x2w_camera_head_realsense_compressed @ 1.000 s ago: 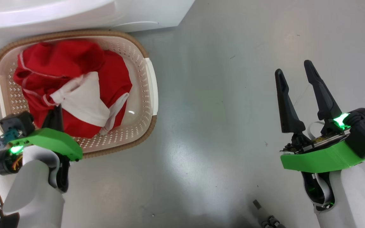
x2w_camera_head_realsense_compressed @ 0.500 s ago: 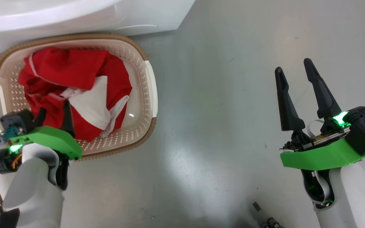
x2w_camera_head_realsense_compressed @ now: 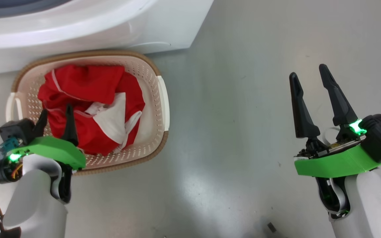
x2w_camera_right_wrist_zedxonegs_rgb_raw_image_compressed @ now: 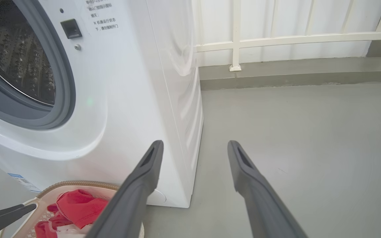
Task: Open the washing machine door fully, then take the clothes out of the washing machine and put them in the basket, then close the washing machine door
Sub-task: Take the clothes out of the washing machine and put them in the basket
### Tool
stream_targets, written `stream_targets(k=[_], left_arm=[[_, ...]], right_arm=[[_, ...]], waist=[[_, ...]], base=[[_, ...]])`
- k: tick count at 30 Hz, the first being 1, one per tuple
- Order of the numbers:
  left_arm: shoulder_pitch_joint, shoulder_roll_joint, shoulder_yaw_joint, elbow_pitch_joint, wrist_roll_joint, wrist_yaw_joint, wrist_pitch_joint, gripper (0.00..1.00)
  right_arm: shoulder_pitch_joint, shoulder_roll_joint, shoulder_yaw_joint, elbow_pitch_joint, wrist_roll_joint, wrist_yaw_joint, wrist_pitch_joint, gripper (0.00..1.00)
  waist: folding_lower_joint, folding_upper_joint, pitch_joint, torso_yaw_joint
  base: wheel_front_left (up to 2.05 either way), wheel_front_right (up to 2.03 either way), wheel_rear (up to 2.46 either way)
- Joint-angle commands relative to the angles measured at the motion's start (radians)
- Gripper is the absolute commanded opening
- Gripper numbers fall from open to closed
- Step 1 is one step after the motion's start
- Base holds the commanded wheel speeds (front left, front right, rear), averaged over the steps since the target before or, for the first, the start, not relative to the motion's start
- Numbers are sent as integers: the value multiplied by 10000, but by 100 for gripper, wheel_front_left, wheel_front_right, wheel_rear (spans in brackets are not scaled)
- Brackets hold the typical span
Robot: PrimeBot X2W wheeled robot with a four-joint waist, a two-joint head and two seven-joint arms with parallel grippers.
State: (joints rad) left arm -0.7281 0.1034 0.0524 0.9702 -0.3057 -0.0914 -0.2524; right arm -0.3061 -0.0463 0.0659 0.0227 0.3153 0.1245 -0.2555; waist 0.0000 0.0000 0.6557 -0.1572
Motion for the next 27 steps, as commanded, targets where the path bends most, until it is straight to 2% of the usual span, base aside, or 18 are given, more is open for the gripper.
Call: stream_targets(k=[1, 13, 27], left_arm=[[470, 199, 275, -336, 92, 52, -93, 100], [1811, -236, 242, -3436, 308, -158, -93, 100], [3425, -483, 245, -6834, 382, -176, -93, 100]], right_arm=[[385, -39, 116, -192, -37, 62, -63, 100], [679, -39, -32, 16, -331, 62, -63, 100], [1007, -39, -246, 229, -691, 62, -63, 100]], waist=[[0, 0, -213, 95], [0, 0, -1156, 332], [0, 0, -2322, 548]], base=[[0, 0, 0], [0, 0, 0], [0, 0, 0]])
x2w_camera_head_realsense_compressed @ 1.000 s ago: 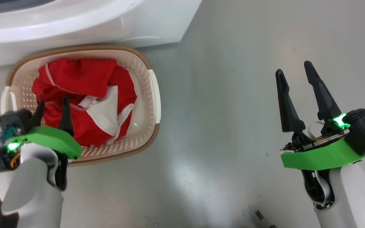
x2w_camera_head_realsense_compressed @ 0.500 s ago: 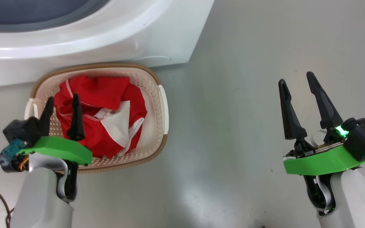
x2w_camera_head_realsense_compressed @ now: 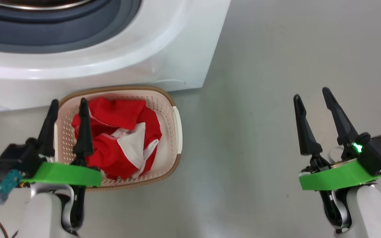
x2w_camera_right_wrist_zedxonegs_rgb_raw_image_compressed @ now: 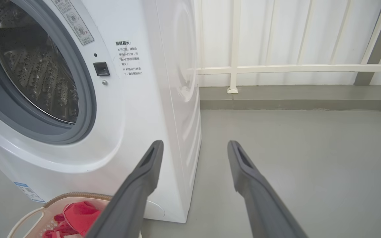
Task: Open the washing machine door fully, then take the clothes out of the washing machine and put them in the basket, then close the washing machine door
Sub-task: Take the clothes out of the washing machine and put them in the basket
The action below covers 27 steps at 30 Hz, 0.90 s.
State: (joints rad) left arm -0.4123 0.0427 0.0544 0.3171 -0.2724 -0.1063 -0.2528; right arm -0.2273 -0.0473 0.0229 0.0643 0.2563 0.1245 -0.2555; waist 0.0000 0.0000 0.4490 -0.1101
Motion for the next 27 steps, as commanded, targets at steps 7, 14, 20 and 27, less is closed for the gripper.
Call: stream_targets(k=[7, 14, 20, 27], left_arm=[[971, 91, 15, -945, -170, -35, -89, 100], [1627, 83, -89, -1503, -70, -19, -89, 100], [2075, 80, -99, -1860, 81, 55, -89, 100], [2774, 79, 17, -2145, 254, 157, -89, 100]], right_arm=[[456, -29, 81, -76, -248, 62, -63, 100], [834, -29, -71, -7, -301, 62, -63, 100], [1147, -29, -165, -8, -371, 62, -63, 100], [1602, -29, -246, -53, -467, 62, -63, 100]], waist=[[0, 0, -948, 157], [0, 0, -1664, 242], [0, 0, -2126, 285], [0, 0, -2814, 284]], base=[[0, 0, 0], [0, 0, 0], [0, 0, 0], [0, 0, 0]])
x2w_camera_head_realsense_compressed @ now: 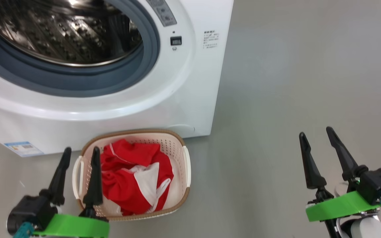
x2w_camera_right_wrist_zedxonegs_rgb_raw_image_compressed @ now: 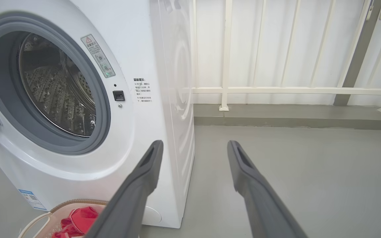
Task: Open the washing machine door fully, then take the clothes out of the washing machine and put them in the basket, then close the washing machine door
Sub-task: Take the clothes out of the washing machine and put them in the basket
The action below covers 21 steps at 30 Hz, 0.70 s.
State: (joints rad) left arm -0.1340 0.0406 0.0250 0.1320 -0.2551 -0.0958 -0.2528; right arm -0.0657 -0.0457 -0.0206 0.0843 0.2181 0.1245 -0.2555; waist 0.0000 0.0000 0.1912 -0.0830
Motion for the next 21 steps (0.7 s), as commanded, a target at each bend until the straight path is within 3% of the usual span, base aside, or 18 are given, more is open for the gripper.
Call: stream_targets(k=[1, 21], left_arm=[[93, 100, 329, -329, 104, 60, -89, 100], [1778, 121, 479, -641, 297, 519, -90, 100]], right_arm=[[60, -45, 175, -262, -101, 62, -63, 100], [1346, -45, 30, -544, -230, 62, -42, 100]], waist=[[0, 0, -337, 15], [0, 0, -1770, -41]], base=[[0, 0, 0], [0, 0, 0]])
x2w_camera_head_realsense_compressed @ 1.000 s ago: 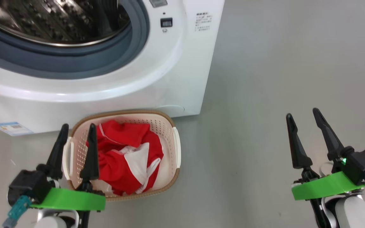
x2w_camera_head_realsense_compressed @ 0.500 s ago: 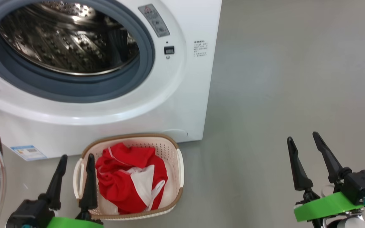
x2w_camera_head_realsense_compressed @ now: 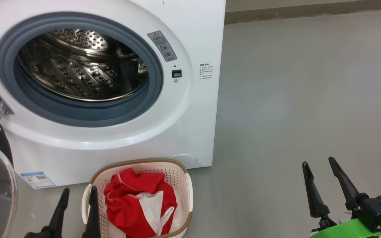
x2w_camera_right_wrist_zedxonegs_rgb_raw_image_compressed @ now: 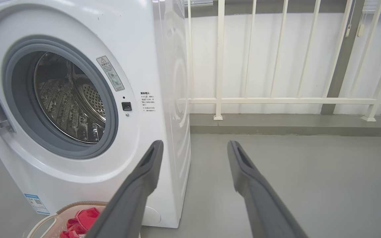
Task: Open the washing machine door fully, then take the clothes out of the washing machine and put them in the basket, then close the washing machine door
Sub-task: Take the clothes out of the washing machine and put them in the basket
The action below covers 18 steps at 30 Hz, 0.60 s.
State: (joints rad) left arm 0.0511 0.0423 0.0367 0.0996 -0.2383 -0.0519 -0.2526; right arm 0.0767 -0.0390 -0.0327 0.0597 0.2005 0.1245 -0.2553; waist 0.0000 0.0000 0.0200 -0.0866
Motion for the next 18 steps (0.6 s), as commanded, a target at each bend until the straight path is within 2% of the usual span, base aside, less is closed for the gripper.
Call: stream_targets(k=[1, 18], left_arm=[[-27, 107, 362, -324, 138, 84, -91, 100], [237, 185, 239, -178, 96, 166, -83, 100]], right_arm=[[-36, -112, 144, -327, -49, 62, -36, 100], [196, -112, 125, -529, -9, 62, 54, 100]], waist=[[0, 0, -81, 0], [0, 0, -196, -20]], base=[[0, 0, 0], [0, 0, 0]])
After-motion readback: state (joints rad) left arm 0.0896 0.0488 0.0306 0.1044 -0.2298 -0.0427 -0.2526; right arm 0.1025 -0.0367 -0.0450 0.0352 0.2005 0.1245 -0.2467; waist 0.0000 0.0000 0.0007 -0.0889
